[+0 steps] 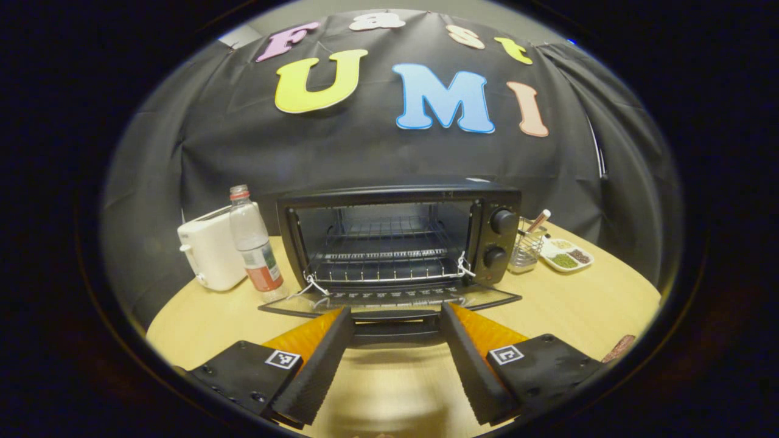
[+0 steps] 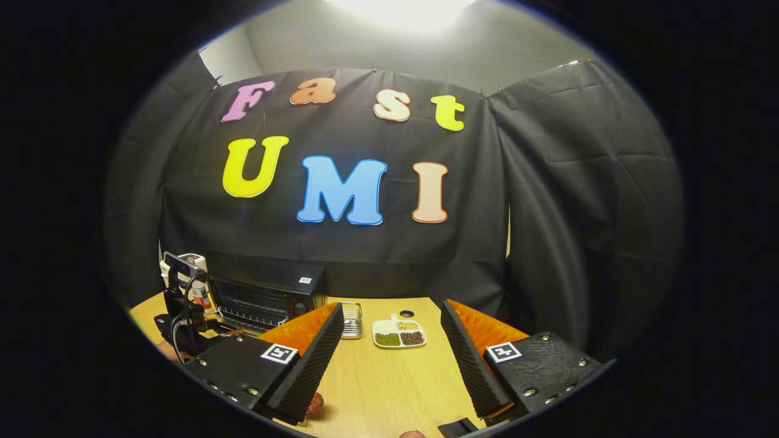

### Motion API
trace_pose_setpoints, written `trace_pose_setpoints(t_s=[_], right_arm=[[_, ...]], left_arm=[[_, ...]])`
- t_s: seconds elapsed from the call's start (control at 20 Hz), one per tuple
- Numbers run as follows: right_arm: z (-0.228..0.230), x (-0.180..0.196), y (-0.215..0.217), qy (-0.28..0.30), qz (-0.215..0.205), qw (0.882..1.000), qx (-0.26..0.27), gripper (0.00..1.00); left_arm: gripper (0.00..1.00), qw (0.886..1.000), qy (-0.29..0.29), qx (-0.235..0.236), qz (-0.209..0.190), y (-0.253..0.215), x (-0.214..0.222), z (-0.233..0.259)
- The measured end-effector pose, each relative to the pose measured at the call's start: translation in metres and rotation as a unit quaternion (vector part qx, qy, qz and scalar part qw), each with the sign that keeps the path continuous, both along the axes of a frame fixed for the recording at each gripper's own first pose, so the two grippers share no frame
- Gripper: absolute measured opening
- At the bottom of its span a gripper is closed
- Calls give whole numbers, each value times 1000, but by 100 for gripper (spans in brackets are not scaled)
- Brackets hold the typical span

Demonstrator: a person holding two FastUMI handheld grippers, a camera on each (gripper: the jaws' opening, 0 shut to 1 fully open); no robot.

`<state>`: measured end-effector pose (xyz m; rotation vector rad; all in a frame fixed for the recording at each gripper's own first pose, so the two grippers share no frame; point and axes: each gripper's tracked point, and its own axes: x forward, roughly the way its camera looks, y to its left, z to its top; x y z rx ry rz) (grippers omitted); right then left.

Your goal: Open the electric oven with the left hand, put the food in, and close the electric oven.

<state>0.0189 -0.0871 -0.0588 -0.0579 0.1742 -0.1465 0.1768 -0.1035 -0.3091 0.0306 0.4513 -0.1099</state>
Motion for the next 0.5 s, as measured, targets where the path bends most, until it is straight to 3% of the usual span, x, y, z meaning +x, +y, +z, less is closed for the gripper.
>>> trace_pose_setpoints(t_s=[0.05, 0.5], right_arm=[[-2, 0, 0, 2, 1, 1000, 1, 97], [-23, -1, 12, 32, 29, 999, 25, 97]], left_arm=[[100, 1000, 3, 1, 2, 0, -2, -3], [97, 999, 45, 12, 13, 3, -23, -40]])
